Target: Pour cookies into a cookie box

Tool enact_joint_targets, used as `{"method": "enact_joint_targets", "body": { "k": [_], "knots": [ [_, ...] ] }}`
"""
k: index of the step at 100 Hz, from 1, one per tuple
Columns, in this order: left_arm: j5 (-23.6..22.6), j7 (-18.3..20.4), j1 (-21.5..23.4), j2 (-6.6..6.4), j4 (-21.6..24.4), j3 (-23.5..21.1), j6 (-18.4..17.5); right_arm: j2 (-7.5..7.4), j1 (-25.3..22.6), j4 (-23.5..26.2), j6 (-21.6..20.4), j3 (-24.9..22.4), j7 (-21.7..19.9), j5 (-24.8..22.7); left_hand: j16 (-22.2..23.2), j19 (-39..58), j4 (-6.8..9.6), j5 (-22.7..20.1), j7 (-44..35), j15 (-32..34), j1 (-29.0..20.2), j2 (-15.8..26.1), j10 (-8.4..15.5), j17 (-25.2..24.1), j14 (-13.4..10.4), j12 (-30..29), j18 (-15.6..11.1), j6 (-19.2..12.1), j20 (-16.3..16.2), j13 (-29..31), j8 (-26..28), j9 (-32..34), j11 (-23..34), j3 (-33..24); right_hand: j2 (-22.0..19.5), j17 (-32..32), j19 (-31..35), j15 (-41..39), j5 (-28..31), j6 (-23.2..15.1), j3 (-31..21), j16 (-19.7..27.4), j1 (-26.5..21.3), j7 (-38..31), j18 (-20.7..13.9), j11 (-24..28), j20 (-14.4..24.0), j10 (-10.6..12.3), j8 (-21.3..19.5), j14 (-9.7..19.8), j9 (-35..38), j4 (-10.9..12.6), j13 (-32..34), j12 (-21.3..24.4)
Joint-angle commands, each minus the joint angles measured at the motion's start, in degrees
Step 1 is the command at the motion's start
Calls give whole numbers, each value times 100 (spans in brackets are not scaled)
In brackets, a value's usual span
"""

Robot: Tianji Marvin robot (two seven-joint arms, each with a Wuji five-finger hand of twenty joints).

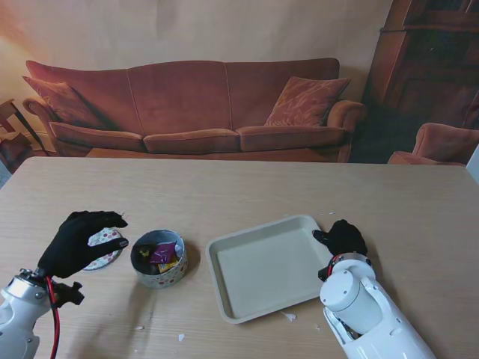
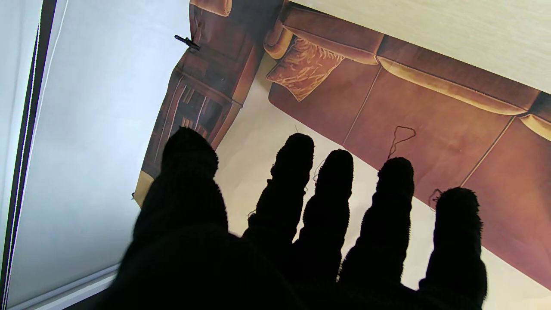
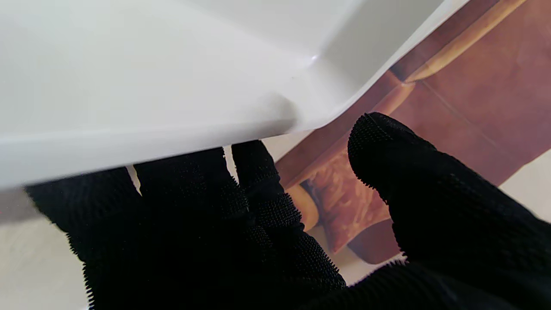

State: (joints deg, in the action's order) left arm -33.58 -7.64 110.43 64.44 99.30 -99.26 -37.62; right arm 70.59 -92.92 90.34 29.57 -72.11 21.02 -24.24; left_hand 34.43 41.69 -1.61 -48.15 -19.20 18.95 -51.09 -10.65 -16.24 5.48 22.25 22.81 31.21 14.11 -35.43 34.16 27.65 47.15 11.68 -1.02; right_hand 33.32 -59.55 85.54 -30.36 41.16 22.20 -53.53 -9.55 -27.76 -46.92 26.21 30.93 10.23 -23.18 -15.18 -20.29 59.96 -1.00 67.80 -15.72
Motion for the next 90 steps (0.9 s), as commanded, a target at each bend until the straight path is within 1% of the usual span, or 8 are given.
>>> {"method": "enact_joint_targets", "body": {
  "k": [1, 26, 37, 48, 58, 67, 80, 90],
  "knots": [
    [-2, 43, 6, 9, 5, -20, -32, -99, -134, 219, -55, -6, -292, -235, 106, -24, -3, -64, 20, 40, -187, 177, 3, -86, 19, 52, 102, -4, 16, 114, 42, 36, -32, 156, -134, -30, 77, 320, -199, -57, 160, -43, 193, 295, 84, -200, -70, -13, 24, -192, -144, -110, -178, 73],
    [-24, 41, 1, 6, -3, -15, -58, -296, -256, 391, -326, 16, -653, -854, 110, -15, -3, -58, 14, 47, -184, 180, 16, -84, 21, 52, 106, 3, 20, 117, 43, 30, -28, 157, -531, 292, -503, 1752, -463, -80, 414, 281, 490, 797, 203, -962, -579, -10, 242, -54, -538, -112, -518, 323],
    [-28, 39, -11, 6, -7, -27, -76, -337, -281, 442, -450, 30, -711, -1004, 108, -16, -4, -51, 17, 42, -178, 181, 5, -91, 10, 50, 100, -1, 22, 104, 41, 15, -33, 160, -728, 744, -738, 2023, -677, -143, 611, 269, 622, 978, 195, -2500, -564, 76, 316, 16, -2, -102, -879, 1066],
    [-110, 21, -39, 1, -34, -77, -102, -319, -340, 457, -791, 28, -410, -1176, 99, -27, -6, -17, 35, 27, -169, 175, 19, -99, 5, 47, 90, 7, 31, 87, 33, 1, -36, 165, -705, 1453, -953, 2191, -799, -435, 636, 296, 658, 949, 262, -2680, -435, 292, 293, 34, -220, -101, -1258, 1091],
    [-172, 29, -76, -9, -90, -134, -108, -313, -504, 642, -1120, -22, -153, -1340, 75, -49, -7, 70, 88, -22, -163, 165, 2, -123, -34, 29, 75, 42, 43, 10, 10, -90, -75, 167, -724, 1727, -986, 1715, -885, -774, 587, 1, 639, 834, 411, -2724, 149, 514, 216, 48, -368, -101, -1563, 1081],
    [-347, 34, -134, -32, -182, -213, -100, -261, -691, 939, -1365, -40, 88, -1231, -50, -227, -12, 260, 237, -217, -145, 143, 26, -217, -119, -21, 59, 92, 139, -202, -56, -312, -160, 174, -769, 1840, -1096, 1557, -821, -806, 561, -98, 569, 763, 477, -2737, 208, 484, 181, 16, -415, -75, -1797, 1084],
    [-784, -75, -235, -65, -367, -352, -149, -249, -993, 1322, -1880, -29, 356, -1301, -360, -1014, -24, 625, 497, -619, -80, 57, 53, -518, -298, -133, -38, 180, 518, -761, -162, -798, -315, 188, -896, 2921, -1745, 1391, -874, -957, 519, -239, 456, 716, -187, -2755, 346, 613, 26, 253, -665, -49, -2457, 1082],
    [-980, -46, -343, -113, -534, -436, -178, -254, -1196, 1519, -2155, 58, 605, -1518, -574, -1448, -29, 1068, 775, -874, -52, -117, 46, -635, -400, -263, -141, 301, 615, -1128, -282, -1198, -477, 181, -947, 3207, -1691, 545, -693, -1049, 420, -659, 373, 765, -473, -721, 804, 716, -388, 319, -1523, -14, -2450, 66]
  ]
}}
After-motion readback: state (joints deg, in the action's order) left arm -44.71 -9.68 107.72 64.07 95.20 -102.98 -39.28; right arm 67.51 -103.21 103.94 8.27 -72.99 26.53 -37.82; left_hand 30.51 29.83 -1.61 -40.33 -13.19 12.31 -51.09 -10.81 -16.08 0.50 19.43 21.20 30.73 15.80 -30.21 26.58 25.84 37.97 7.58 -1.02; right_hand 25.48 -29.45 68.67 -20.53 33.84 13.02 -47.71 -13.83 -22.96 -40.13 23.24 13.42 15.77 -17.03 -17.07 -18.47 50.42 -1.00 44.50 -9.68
